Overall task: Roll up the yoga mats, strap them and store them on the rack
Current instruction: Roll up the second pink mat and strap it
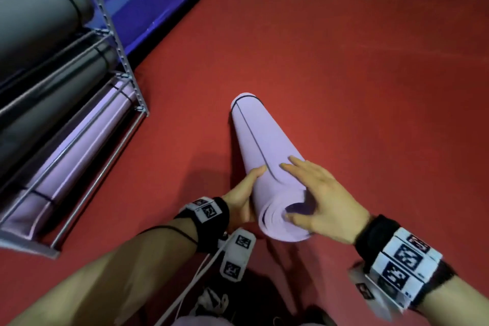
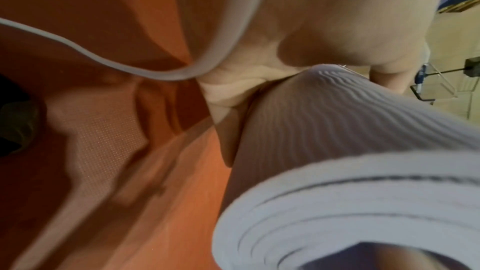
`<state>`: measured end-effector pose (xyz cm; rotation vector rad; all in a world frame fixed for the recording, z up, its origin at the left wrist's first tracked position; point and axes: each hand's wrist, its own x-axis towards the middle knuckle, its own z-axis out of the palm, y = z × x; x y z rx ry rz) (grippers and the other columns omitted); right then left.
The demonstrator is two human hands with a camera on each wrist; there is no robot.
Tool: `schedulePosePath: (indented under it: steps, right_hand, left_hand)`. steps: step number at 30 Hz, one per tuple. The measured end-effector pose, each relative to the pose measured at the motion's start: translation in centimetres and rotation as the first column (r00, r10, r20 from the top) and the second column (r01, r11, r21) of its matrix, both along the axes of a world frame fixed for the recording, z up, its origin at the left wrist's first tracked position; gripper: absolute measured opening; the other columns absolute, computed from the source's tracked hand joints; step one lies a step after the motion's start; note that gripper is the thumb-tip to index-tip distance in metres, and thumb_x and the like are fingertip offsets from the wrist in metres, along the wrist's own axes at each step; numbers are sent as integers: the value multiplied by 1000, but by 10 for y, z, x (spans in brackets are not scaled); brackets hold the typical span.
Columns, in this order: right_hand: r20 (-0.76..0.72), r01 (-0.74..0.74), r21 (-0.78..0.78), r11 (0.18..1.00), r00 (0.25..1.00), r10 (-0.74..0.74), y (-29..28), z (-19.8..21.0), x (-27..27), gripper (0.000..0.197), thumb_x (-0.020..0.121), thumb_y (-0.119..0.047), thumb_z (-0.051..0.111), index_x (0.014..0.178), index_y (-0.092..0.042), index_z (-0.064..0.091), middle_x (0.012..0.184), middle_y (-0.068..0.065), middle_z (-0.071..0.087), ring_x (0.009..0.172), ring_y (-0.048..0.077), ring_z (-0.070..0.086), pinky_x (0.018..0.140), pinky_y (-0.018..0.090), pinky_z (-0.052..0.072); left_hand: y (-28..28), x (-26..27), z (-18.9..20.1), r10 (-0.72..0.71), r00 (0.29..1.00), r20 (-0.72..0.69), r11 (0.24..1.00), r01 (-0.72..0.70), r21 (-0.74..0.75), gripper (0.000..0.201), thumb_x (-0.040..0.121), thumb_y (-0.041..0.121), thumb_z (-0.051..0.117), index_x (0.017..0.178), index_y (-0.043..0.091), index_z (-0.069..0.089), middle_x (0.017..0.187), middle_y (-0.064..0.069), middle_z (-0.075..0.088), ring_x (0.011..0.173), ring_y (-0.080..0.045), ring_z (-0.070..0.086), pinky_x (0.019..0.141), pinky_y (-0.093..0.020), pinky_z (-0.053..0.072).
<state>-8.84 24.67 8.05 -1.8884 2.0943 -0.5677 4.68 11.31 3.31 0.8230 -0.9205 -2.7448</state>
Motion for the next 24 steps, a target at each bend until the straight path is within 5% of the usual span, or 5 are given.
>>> schedulePosePath:
  steps: [6,9,13,18,24]
  right_hand:
    - [-305,-11,-97,995,952,-19,-22,-4,14,72,61,-40,45,127,-20,65,133,0,62,112,28,64,74,40,60]
    - [-376,-64,-96,993,926,24,-28,-1,21,67,63,-39,46,125,-24,67,131,-6,63,112,22,65,54,35,59]
    - [-441,-143,-22,990,890,118,-38,-1,30,68,58,-33,68,125,-22,67,129,-5,65,109,21,67,46,33,56]
    - [-394,-86,-3,996,916,78,-49,9,43,70,55,-38,78,123,-22,69,126,-6,67,107,20,67,49,29,55]
    - [-390,-68,-39,997,920,47,-54,10,39,66,64,-47,53,123,-24,68,127,-9,66,107,18,66,53,27,56]
  left_hand:
    - [-39,42,-23,24,913,406,965,85,-248,60,95,62,36,127,15,53,115,-1,60,109,-18,57,96,-39,47]
    - [-94,97,-63,313,742,593,872,23,-489,37,105,28,38,102,0,62,83,-9,68,71,-18,64,62,-24,49]
    - [-119,180,-91,280,413,867,619,612,-492,42,105,12,30,143,-3,36,149,-18,39,135,-27,41,106,-29,30]
    - [-87,248,-115,116,281,953,573,764,-296,34,99,32,49,131,31,41,141,-6,49,112,-24,57,81,-21,48]
    - [-80,263,-147,95,134,986,446,880,-162,75,91,29,59,152,23,17,155,-2,31,138,-19,37,110,-25,30]
